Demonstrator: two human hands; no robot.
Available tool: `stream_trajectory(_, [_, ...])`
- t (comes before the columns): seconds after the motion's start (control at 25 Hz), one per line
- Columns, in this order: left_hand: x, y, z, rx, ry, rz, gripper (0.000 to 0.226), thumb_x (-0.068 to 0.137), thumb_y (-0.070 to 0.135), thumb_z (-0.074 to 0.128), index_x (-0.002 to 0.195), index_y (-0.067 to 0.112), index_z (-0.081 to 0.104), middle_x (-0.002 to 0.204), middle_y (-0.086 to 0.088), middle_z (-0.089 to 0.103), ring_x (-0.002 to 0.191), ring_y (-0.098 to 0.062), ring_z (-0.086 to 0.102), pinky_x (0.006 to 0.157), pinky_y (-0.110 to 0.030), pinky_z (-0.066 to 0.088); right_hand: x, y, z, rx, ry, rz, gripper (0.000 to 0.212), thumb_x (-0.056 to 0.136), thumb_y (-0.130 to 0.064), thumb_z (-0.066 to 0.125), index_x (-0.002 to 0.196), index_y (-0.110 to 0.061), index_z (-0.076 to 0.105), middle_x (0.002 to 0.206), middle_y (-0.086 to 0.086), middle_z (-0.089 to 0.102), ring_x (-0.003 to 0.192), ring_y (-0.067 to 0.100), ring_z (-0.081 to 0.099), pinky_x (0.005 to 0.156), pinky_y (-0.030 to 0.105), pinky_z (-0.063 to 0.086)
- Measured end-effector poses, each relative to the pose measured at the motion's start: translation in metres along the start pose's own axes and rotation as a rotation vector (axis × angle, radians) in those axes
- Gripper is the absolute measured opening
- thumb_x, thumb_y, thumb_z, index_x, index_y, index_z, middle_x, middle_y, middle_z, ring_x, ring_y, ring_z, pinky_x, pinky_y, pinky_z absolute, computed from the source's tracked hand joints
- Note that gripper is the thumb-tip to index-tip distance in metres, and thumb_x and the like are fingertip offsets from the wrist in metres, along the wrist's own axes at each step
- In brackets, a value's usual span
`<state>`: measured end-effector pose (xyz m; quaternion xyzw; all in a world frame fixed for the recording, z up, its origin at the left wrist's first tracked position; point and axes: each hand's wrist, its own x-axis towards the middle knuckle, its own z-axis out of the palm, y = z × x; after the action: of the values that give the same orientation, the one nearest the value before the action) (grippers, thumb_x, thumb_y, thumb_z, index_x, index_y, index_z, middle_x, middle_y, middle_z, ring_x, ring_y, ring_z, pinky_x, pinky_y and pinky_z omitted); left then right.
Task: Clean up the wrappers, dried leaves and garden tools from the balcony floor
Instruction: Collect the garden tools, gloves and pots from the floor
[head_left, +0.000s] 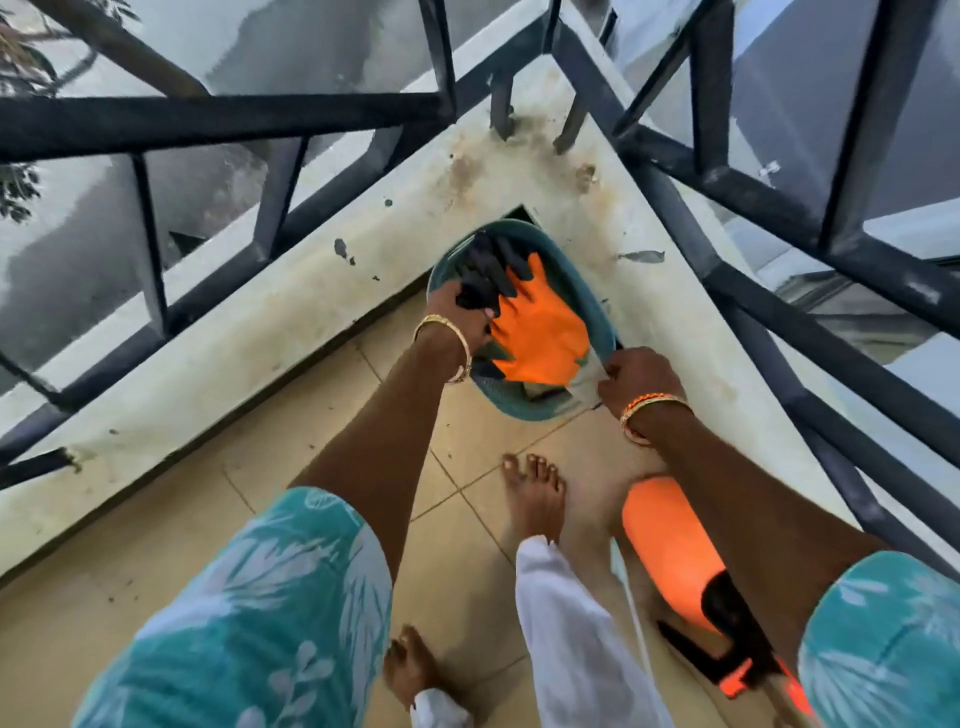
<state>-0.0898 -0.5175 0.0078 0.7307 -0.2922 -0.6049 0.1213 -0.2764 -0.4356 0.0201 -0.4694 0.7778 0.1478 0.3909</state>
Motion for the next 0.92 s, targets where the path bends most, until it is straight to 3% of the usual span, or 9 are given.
stream_trajectory(0.12, [0.027, 0.015, 0.002, -0.016, 0.069, 0.057, 0.030, 0.080, -0.008, 0.065, 0.108, 0.001, 0.057, 0.091, -0.012, 0.057, 0.088, -0.026, 0.057, 0.087, -0.050, 0.052, 0.023, -0.011, 0.007, -0.050, 0.043, -0.042, 0.019, 0.081, -0.011, 0.060, 0.099, -0.009, 0.067, 0.101, 0.018, 0.065, 0.097, 0.037, 0.059, 0.073, 0.036, 0.048])
stream_trajectory(0.28, [0.047, 0.014, -0.002, -0.017, 0.116, 0.108, 0.040, 0.075, -0.010, 0.066, 0.111, 0.002, 0.054, 0.084, -0.027, 0.062, 0.085, -0.037, 0.064, 0.074, -0.046, 0.055, 0.041, -0.021, 0.030, -0.108, 0.014, -0.048, 0.019, 0.085, -0.018, 0.061, 0.102, -0.011, 0.062, 0.104, 0.016, 0.064, 0.100, 0.036, 0.059, 0.078, 0.039, 0.049])
stream_trajectory(0.36, [0.049, 0.011, -0.003, -0.005, 0.117, 0.108, 0.044, 0.079, -0.015, 0.060, 0.120, -0.001, 0.051, 0.070, -0.009, 0.058, 0.072, -0.026, 0.059, 0.070, -0.038, 0.052, 0.046, -0.021, 0.041, -0.163, 0.012, -0.040, 0.018, 0.087, -0.020, 0.060, 0.103, -0.011, 0.062, 0.106, 0.016, 0.065, 0.102, 0.035, 0.060, 0.080, 0.039, 0.049])
stream_trajectory(0.4, [0.051, 0.006, -0.002, 0.039, 0.140, 0.113, 0.043, 0.080, -0.014, 0.059, 0.120, 0.001, 0.052, 0.071, -0.003, 0.057, 0.076, -0.024, 0.058, 0.075, -0.039, 0.053, 0.047, -0.020, 0.045, -0.187, 0.028, -0.048, 0.018, 0.088, -0.020, 0.059, 0.103, -0.011, 0.063, 0.105, 0.016, 0.065, 0.102, 0.035, 0.060, 0.080, 0.039, 0.050])
stream_trajectory(0.52, [0.044, -0.010, 0.000, 0.129, 0.171, 0.132, 0.037, 0.084, -0.012, 0.052, 0.112, 0.011, 0.054, 0.080, -0.002, 0.059, 0.085, -0.022, 0.058, 0.087, -0.041, 0.054, 0.053, -0.015, 0.050, -0.228, 0.080, -0.073, 0.019, 0.091, -0.019, 0.055, 0.105, -0.010, 0.065, 0.102, 0.016, 0.067, 0.097, 0.035, 0.063, 0.077, 0.038, 0.050])
stream_trajectory(0.64, [0.014, -0.005, 0.006, 0.370, 0.247, 0.264, 0.034, 0.089, -0.012, 0.041, 0.120, -0.002, 0.051, 0.101, -0.023, 0.063, 0.087, -0.026, 0.062, 0.078, -0.021, 0.049, 0.053, -0.015, 0.049, -0.258, 0.104, -0.094, 0.023, 0.091, -0.026, 0.054, 0.106, -0.011, 0.065, 0.102, 0.016, 0.067, 0.096, 0.036, 0.063, 0.076, 0.038, 0.050])
stream_trajectory(0.72, [-0.009, -0.004, 0.012, 0.453, 0.220, 0.335, 0.033, 0.093, -0.014, 0.032, 0.123, -0.018, 0.044, 0.119, -0.041, 0.050, 0.092, -0.030, 0.057, 0.075, -0.010, 0.041, 0.046, -0.015, 0.046, -0.277, 0.144, -0.104, 0.026, 0.093, -0.027, 0.051, 0.111, -0.010, 0.062, 0.102, 0.017, 0.066, 0.095, 0.037, 0.063, 0.075, 0.038, 0.050])
stream_trajectory(0.84, [-0.017, -0.027, 0.009, 0.700, 0.230, 0.363, 0.034, 0.092, 0.002, 0.044, 0.125, 0.003, 0.050, 0.127, -0.020, 0.051, 0.114, -0.032, 0.050, 0.090, -0.036, 0.041, 0.030, -0.012, 0.038, -0.268, 0.210, -0.117, 0.030, 0.095, -0.020, 0.046, 0.121, -0.008, 0.054, 0.108, 0.017, 0.061, 0.097, 0.038, 0.060, 0.074, 0.039, 0.049])
stream_trajectory(0.92, [-0.024, -0.043, 0.005, 0.845, 0.169, 0.349, 0.040, 0.091, 0.009, 0.046, 0.131, 0.008, 0.046, 0.133, -0.014, 0.046, 0.123, -0.032, 0.042, 0.098, -0.041, 0.037, 0.017, -0.013, 0.030, -0.244, 0.278, -0.184, 0.029, 0.091, -0.016, 0.050, 0.117, -0.004, 0.055, 0.108, 0.019, 0.059, 0.098, 0.038, 0.055, 0.073, 0.041, 0.047])
